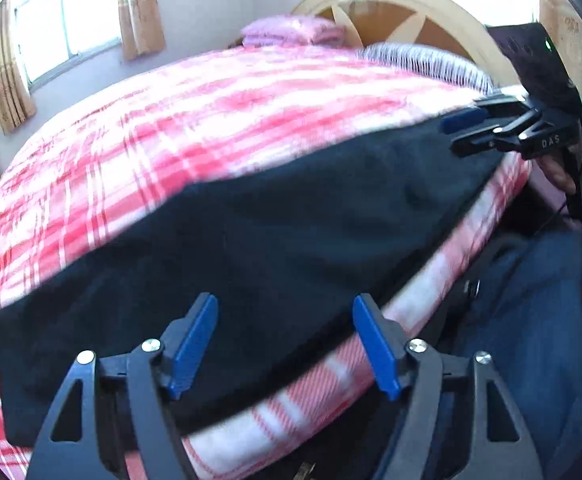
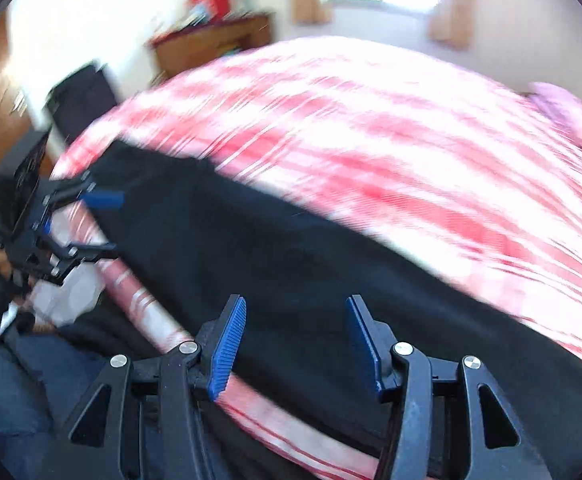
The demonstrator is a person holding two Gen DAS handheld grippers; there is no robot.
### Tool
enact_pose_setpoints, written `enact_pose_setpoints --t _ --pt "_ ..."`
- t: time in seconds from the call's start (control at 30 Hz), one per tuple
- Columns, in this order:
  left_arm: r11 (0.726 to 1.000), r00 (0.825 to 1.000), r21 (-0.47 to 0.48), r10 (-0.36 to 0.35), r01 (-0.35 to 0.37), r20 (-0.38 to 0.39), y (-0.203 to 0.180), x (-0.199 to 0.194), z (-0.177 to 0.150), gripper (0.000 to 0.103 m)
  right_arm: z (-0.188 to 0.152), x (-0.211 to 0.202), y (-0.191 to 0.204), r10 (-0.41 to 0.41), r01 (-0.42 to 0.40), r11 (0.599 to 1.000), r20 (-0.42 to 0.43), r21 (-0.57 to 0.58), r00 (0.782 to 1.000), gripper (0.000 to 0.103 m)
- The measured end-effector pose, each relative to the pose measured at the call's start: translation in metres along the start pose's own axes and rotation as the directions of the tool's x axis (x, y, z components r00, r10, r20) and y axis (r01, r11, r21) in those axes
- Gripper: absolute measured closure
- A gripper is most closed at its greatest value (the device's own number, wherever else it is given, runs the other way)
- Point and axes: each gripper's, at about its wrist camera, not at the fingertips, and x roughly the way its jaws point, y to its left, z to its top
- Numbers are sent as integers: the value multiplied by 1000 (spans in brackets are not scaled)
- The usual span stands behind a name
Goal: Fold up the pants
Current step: 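Open the right gripper and lift it away from the pants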
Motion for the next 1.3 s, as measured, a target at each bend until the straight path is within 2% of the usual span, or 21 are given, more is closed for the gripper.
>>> enact_pose_setpoints --t 0.1,0.17,0.27,0.37,0.47,0.5,0.53,0.6,0.67,0.7,0.77,0.93,1.0,1.1,1.2,1.23,1.27,1.3 --pt "1000 1000 6 19 -20 21 -7 5 19 30 -9 -43 -54 -112 103 986 66 131 992 49" --pt "999 999 1 39 -39 14 -7 14 28 30 -20 -71 -95 -198 175 957 81 232 977 49" --pt "997 999 -55 45 -46 -15 -1 33 34 30 -47 -110 -156 -341 290 881 74 374 937 49" --pt "990 998 -131 44 -51 -52 9 50 28 30 -75 -133 -210 -433 368 802 34 470 901 49" --pt "978 991 -175 97 -112 -88 16 58 17 30 -97 -139 -260 -479 414 716 -36 562 877 49" --pt "975 989 -180 112 -127 -93 18 58 15 30 -106 -141 -274 -472 406 696 -49 592 880 49" --pt "972 987 -186 125 -142 -97 21 60 12 30 -114 -139 -287 -448 383 686 -55 619 892 49" --pt "969 986 -194 134 -150 -95 24 58 11 30 -125 -135 -300 -372 304 689 -39 658 928 50" --pt "968 986 -202 133 -150 -97 26 58 10 30 -129 -126 -306 -305 238 697 -21 677 952 65" --pt "968 985 -197 138 -155 -100 25 58 10 30 -128 -122 -305 -303 239 700 -23 673 953 69" --pt "969 983 -179 154 -171 -104 21 59 10 29 -124 -117 -300 -329 265 706 -27 656 944 95" --pt "971 983 -168 156 -171 -98 20 61 11 27 -113 -126 -292 -387 273 716 40 643 921 98" --pt "970 984 -174 153 -167 -92 21 61 10 27 -114 -122 -296 -410 303 698 15 648 912 98" --pt "971 984 -170 155 -168 -89 20 60 9 27 -124 -106 -306 -407 328 667 -42 669 912 98" --pt "971 984 -172 153 -166 -86 20 59 8 27 -134 -110 -309 -378 289 658 -28 696 925 96" --pt "971 985 -174 152 -165 -85 20 59 7 27 -136 -114 -309 -374 286 651 -30 703 927 82" --pt "971 985 -176 152 -165 -84 20 59 7 27 -138 -121 -308 -374 281 647 -26 708 927 54" --pt "970 985 -178 153 -166 -83 21 58 7 27 -140 -128 -306 -369 264 648 -8 714 929 45"
